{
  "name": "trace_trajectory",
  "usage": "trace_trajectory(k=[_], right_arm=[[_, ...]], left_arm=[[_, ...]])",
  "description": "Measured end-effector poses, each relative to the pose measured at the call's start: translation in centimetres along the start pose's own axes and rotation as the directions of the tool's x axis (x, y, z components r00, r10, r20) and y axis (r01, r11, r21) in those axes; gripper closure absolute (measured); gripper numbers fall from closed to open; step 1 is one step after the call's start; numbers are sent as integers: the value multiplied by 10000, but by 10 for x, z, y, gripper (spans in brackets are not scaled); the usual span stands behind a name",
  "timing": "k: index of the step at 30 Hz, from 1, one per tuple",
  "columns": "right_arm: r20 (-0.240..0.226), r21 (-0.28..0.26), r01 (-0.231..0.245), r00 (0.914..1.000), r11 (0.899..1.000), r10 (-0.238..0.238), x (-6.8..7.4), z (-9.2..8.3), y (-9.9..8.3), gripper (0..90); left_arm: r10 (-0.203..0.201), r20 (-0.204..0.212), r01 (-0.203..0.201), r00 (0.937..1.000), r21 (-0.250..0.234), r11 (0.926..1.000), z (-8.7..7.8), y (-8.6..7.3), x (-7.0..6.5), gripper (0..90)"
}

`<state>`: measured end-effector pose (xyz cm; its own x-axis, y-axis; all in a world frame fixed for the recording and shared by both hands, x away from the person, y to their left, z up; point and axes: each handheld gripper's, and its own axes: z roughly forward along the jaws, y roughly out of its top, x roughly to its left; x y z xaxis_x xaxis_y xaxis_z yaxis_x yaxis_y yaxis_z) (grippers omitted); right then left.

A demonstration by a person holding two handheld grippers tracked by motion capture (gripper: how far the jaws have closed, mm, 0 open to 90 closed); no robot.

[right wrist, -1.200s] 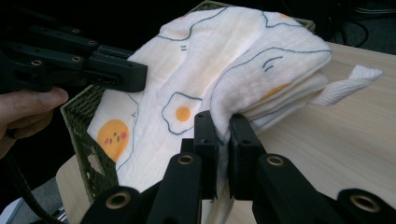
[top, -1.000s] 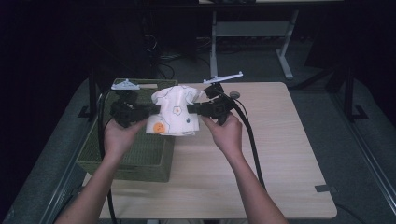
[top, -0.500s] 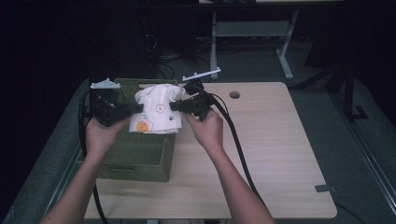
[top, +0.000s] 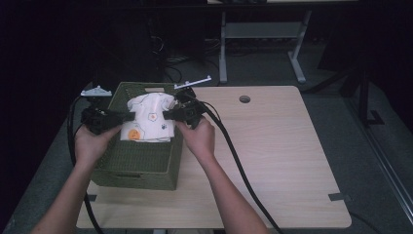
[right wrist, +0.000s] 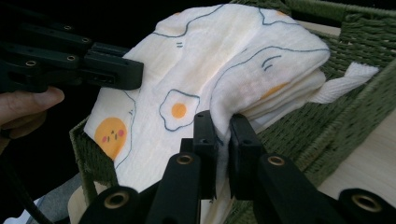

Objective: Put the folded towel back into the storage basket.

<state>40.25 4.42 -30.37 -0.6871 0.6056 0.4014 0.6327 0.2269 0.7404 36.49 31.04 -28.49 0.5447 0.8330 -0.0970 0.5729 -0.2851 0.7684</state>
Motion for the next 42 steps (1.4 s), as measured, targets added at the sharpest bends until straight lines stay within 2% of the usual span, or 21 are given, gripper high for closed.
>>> trace_trajectory(k=[5, 17, 23, 29, 37, 42], right_arm=[[6, 131, 39, 10000, 9999, -39, 2, 16, -3, 827], [-7, 325, -49, 10000, 9995, 50, 4, 43, -13, 823], [26, 422, -67, 10000, 9991, 66, 3, 50, -16, 823], [-146, 399, -134, 9998, 9991, 140, 5, 53, -17, 823], [35, 544, -40, 10000, 9985, 38, 4, 59, -20, 821], [37, 619, -74, 10000, 9981, 72, 2, 64, -23, 818]], left_arm=[[38, -194, -33, 9998, 224, 9997, 1, -7, 8, 829], [-317, -379, 338, 9988, 556, 9979, 6, -26, 23, 827], [-317, -455, 348, 9985, 690, 9970, 10, -32, 25, 825], [-346, -547, 391, 9979, 816, 9959, 12, -36, 28, 825], [-170, -662, 240, 9977, 1069, 9940, 18, -39, 29, 824], [-192, -675, 268, 9975, 1122, 9933, 22, -40, 32, 824]])
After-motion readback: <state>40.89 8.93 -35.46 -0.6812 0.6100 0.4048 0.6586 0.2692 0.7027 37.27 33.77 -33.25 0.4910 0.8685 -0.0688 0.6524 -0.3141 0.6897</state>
